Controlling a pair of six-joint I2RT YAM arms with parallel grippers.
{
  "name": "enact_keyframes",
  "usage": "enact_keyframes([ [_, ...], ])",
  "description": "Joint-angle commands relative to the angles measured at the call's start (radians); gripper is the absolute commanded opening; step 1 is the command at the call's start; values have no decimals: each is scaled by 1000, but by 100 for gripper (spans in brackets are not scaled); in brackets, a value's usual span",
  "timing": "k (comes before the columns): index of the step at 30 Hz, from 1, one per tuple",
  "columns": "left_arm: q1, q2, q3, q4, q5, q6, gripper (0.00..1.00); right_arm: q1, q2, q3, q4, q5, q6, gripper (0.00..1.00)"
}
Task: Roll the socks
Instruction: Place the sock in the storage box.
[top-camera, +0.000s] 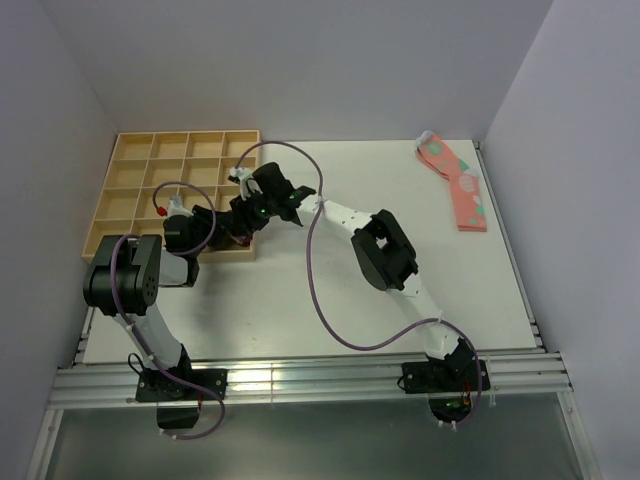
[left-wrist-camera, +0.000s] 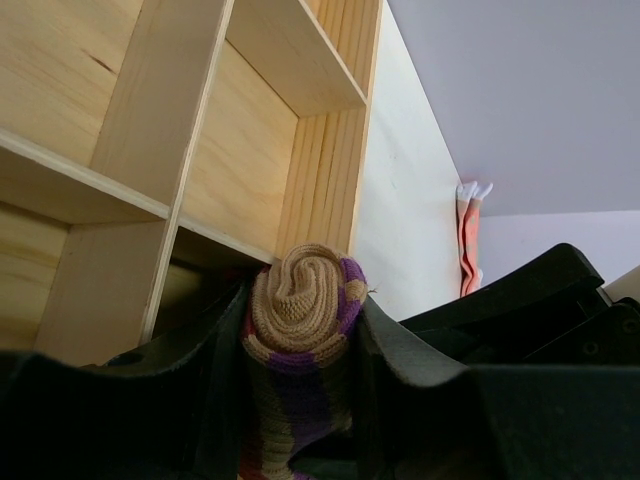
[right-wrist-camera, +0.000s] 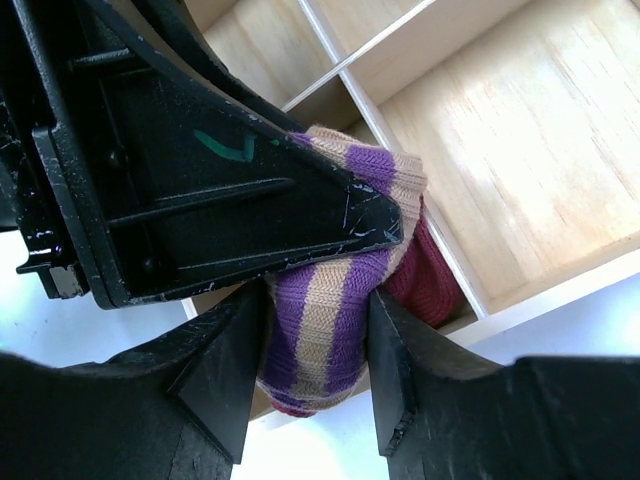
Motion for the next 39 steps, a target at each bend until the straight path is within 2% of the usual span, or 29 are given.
enact_keyframes([
  [1,2,7,26,-50,-27,13,0,30,-23,-1,-77,-48,-36,50],
  [5,2,-11,31,-94,-38,32,0,30,-96,-111,8,-18,15,52],
  [7,2,-19,42,-113,-39,41,0,29,-123,-116,2,8,22,54],
  [16,-7,-28,111,-326,-97,102,0,30,-51,71,-156,25,3,54],
  [20,-27,-24,146,-412,-151,113,0,33,-28,82,-169,3,3,54],
  [25,-56,-44,160,-453,-200,122,0,40,-3,87,-169,15,9,52],
  [32,-62,-21,164,-453,-193,107,0,52,12,91,-178,35,-8,52],
  [39,-67,-13,166,-484,-217,79,2,69,51,125,-207,78,-20,43],
])
